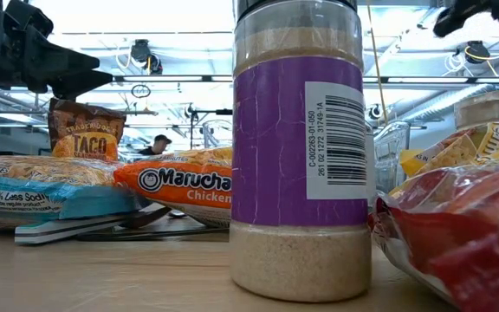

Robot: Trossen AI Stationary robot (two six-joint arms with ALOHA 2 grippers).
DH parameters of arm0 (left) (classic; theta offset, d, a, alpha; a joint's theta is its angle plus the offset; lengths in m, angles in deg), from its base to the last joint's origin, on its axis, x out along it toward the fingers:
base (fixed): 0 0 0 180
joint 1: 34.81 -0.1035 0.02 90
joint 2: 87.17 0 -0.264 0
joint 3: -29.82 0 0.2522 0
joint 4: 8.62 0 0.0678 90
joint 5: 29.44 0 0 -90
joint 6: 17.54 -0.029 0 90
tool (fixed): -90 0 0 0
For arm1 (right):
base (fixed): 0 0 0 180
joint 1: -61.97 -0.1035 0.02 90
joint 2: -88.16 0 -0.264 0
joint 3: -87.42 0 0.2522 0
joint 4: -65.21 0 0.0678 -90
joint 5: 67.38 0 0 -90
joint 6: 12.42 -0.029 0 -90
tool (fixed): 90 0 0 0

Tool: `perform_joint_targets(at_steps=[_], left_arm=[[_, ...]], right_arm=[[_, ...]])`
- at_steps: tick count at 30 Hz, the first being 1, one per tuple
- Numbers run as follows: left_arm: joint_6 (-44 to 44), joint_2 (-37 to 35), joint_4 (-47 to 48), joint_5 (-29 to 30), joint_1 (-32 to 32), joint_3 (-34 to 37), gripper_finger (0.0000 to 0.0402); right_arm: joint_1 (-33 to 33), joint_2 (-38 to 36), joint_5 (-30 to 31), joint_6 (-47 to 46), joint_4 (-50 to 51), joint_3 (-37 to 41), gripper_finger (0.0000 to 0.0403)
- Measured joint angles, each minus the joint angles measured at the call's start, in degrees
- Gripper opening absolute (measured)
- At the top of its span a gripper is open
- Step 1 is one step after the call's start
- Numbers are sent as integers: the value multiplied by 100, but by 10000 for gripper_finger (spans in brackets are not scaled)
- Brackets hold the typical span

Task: Pick & Place Food Item
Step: Put the gold seasoning bottle into the top left transparent container

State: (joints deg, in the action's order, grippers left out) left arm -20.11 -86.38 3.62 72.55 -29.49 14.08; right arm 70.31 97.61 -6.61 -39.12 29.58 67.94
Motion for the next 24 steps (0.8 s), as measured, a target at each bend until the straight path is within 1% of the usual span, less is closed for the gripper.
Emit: perform_joint_targets(at_steps=[4, 8, 9, 11, 12, 14, 16, 18, 21, 22, 24], left_arm=[[0, 0, 0, 0, 2, -2, 271], [0, 0, -1, 1, 2, -2, 271], [0, 0, 0, 0, 1, -2, 271], [0, -1, -6, 0, 1, -1, 271], [0, 0, 0, 0, 2, -2, 271], [0, 0, -4, 2, 2, 0, 271], [0, 0, -1, 2, 0, 0, 271], [1, 0, -4, 2, 0, 0, 271], [1, 0, -2, 2, 2, 0, 271], [1, 0, -1, 2, 1, 0, 271], [0, 0, -2, 2, 1, -2, 271]], right_arm=[[-638, 967, -74, 843, 1173, -804, 282], [-1197, 2053, -26, 1660, 3252, -1868, 307], [-1324, 2284, 107, 1857, 3785, -2159, 310], [-1593, 2710, 564, 2174, 4836, -2712, 312], [-1738, 2918, 902, 2278, 5345, -2934, 312], [-2026, 3315, 1603, 2324, 6264, -3298, 311], [-2320, 3692, 2216, 2204, 6930, -3556, 308], [-2606, 4006, 2698, 1977, 7410, -3772, 307], [-3003, 4458, 3267, 1640, 7928, -3973, 307], [-3125, 4594, 3381, 1532, 8047, -3997, 307], [-3310, 4814, 3400, 1393, 8119, -4054, 306]])
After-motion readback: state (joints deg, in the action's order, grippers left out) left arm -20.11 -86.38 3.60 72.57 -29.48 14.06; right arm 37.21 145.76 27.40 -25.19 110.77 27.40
